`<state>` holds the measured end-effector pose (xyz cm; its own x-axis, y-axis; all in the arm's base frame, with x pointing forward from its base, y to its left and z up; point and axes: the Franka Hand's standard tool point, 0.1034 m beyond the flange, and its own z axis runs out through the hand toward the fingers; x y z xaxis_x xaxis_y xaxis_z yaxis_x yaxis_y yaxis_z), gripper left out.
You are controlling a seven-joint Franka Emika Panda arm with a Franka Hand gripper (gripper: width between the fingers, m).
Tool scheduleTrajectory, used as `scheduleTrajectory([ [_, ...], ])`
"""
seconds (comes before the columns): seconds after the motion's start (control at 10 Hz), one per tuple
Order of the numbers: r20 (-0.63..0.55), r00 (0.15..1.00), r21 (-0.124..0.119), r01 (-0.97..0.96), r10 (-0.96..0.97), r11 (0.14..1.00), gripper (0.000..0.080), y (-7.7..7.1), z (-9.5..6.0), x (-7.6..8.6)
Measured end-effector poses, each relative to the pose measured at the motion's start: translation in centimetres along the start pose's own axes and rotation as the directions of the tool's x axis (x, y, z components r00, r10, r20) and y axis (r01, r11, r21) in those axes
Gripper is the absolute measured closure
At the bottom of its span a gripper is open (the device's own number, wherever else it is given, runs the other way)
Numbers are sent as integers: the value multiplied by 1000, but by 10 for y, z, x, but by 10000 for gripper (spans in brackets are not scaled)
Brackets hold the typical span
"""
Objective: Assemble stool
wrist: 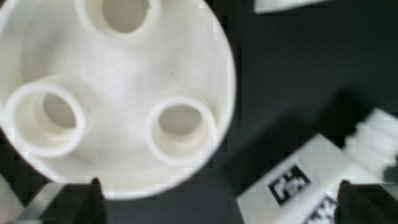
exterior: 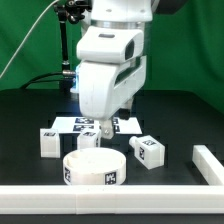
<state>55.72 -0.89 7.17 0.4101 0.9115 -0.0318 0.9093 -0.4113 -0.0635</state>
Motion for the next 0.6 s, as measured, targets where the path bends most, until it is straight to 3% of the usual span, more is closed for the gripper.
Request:
scheduleTrajectory([
  [0.4,0,1000,4,7,-7,1000,150,2,4,-4],
  [0.6,-4,998,0,59,-59,998,150,1,19,-15],
])
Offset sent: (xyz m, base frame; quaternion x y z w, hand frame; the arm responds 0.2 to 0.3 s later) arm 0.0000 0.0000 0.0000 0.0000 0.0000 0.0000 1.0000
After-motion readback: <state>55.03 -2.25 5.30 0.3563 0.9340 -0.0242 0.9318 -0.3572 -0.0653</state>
